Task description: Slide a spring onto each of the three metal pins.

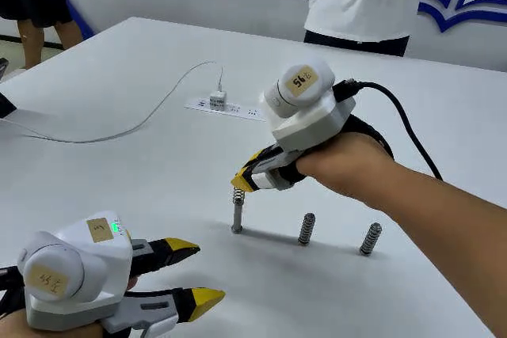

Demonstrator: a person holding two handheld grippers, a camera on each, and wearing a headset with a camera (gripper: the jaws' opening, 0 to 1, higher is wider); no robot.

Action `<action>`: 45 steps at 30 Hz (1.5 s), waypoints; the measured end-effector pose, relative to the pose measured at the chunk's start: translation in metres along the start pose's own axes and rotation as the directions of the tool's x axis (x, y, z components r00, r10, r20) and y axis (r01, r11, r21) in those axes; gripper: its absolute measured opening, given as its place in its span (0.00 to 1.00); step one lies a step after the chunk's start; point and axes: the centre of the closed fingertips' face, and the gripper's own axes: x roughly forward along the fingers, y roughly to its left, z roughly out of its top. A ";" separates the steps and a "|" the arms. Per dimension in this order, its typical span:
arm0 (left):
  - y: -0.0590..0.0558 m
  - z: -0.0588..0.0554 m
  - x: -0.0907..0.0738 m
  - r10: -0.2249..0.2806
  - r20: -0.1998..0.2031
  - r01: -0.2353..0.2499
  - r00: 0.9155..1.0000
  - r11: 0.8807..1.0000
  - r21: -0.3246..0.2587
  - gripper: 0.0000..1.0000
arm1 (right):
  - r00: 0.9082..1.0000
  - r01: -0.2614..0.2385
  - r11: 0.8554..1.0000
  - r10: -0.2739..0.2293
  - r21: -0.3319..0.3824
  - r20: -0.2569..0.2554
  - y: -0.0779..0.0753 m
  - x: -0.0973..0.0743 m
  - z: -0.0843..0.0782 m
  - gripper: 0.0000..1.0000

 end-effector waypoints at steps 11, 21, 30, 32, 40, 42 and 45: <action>0.001 -0.002 0.000 0.002 -0.001 -0.002 1.000 1.000 -0.003 0.41 | 1.000 -0.004 1.000 0.004 0.005 -0.017 0.001 0.006 -0.008 0.12; 0.001 -0.002 0.001 0.003 -0.002 -0.003 1.000 1.000 -0.003 0.41 | 1.000 -0.002 1.000 0.003 0.010 -0.024 0.001 0.014 -0.017 0.12; 0.001 -0.003 0.000 0.002 -0.006 -0.002 1.000 1.000 -0.004 0.41 | 0.999 0.004 1.000 -0.003 0.010 -0.038 0.003 0.022 -0.026 0.12; 0.001 -0.003 0.000 0.002 -0.006 -0.002 1.000 1.000 -0.004 0.41 | 0.999 0.003 1.000 -0.002 0.007 -0.043 0.005 0.024 -0.028 0.12; 0.001 -0.004 0.000 0.000 -0.007 0.000 1.000 1.000 -0.005 0.41 | 0.998 0.009 1.000 -0.009 -0.006 -0.056 0.008 0.031 -0.033 0.12; 0.001 -0.004 0.000 0.000 -0.007 0.000 1.000 1.000 -0.006 0.41 | 0.998 0.010 1.000 -0.011 -0.010 -0.056 0.008 0.032 -0.033 0.12; 0.001 -0.004 0.000 0.000 -0.007 0.000 1.000 1.000 -0.007 0.41 | 0.998 0.010 1.000 -0.011 -0.007 -0.059 0.008 0.033 -0.034 0.12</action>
